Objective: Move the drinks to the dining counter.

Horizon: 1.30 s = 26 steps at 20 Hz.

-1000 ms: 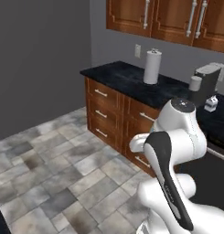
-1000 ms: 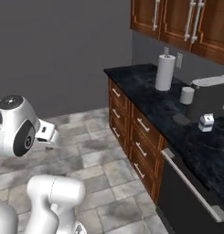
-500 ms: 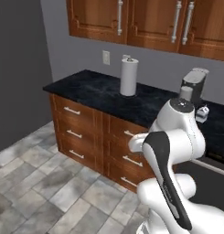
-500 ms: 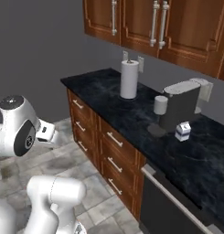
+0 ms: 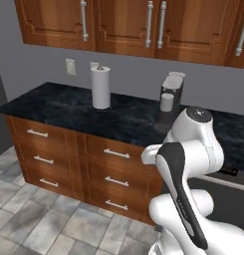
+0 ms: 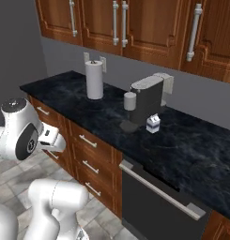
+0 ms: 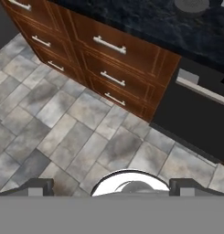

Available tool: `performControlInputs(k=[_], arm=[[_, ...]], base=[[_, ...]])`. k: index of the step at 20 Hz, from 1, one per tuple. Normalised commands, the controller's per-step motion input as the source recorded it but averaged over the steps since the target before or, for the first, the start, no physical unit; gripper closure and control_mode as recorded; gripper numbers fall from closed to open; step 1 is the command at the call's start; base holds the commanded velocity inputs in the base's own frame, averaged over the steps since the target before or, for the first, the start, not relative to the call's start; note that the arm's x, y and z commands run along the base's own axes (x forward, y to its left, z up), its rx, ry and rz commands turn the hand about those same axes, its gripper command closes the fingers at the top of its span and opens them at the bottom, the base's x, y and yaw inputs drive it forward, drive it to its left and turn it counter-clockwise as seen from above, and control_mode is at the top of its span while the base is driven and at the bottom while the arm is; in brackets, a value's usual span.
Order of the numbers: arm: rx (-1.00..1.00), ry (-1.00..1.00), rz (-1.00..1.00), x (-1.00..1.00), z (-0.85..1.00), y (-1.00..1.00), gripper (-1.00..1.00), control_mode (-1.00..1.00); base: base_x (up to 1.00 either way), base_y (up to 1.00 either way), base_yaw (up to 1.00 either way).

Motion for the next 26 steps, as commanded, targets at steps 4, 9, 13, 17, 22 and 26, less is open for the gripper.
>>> performControlInputs(k=[4, 9, 13, 17, 22, 26], arm=[[0.00, 0.00, 0.00, 0.00, 0.00, 0.00, -1.00, 1.00], [0.00, 0.00, 0.00, 0.00, 0.00, 0.00, -1.00, 1.00], [0.00, 0.00, 0.00, 0.00, 0.00, 0.00, -1.00, 1.00], [0.00, 0.00, 0.00, 0.00, 0.00, 0.00, -1.00, 1.00], [0.00, 0.00, 0.00, 0.00, 0.00, 0.00, -1.00, 1.00], [0.00, 0.00, 0.00, 0.00, 0.00, 0.00, -1.00, 1.00]], base=[[-0.08, -0.23, 0.03], [0.11, -0.56, 0.15], [0.25, -0.67, 0.13], [0.53, -0.56, 0.00], [0.58, -0.34, -0.05], [0.21, -0.32, -0.05]])
